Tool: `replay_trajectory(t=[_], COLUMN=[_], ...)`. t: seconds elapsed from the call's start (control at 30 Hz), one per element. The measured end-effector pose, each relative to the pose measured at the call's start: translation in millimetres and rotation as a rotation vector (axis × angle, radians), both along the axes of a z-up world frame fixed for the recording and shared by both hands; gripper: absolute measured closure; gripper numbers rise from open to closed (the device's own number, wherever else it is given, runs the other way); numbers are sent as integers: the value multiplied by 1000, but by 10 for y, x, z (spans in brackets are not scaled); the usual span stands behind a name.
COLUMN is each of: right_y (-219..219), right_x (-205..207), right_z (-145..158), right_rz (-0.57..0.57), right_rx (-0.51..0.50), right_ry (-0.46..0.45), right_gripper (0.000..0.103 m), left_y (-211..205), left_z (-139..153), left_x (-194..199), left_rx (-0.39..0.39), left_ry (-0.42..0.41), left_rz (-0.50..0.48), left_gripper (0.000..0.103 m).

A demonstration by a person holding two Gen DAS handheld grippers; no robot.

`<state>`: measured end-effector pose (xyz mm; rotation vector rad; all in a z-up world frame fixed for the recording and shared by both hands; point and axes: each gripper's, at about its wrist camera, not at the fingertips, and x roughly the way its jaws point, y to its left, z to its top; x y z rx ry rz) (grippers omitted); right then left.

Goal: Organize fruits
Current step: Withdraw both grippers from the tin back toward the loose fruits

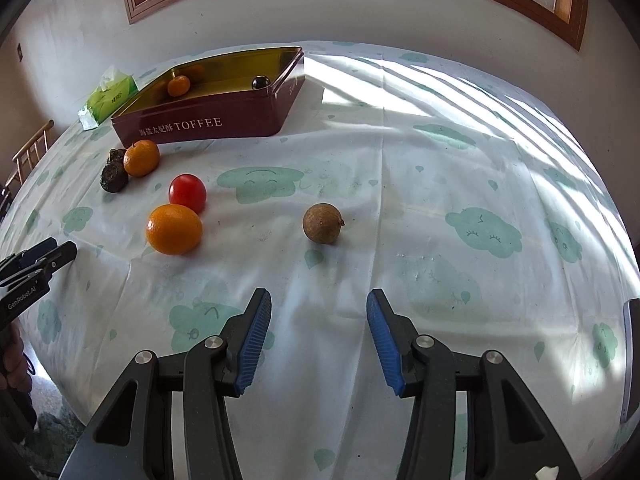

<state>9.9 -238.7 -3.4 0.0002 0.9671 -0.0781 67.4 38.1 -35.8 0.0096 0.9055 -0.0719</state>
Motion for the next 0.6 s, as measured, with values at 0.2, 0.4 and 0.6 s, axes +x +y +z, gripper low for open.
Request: replay_trajectory(t=[0.2, 0.4, 0.6], right_y=[37, 17, 17], right_x=[109, 223, 331], right_z=[-36, -66, -74], right_rz=[8, 5, 15], right_rx=[-6, -10, -26], right_ry=[-9, -14, -28], right_gripper=[62, 64, 69], left_y=[-12, -37, -87], left_z=[-4, -7, -10], left_x=[13, 52, 131], left_rx=[1, 1, 1], left_ry=[-9, -13, -14], left_rz=[-1, -6, -15], left_gripper=[47, 44, 44])
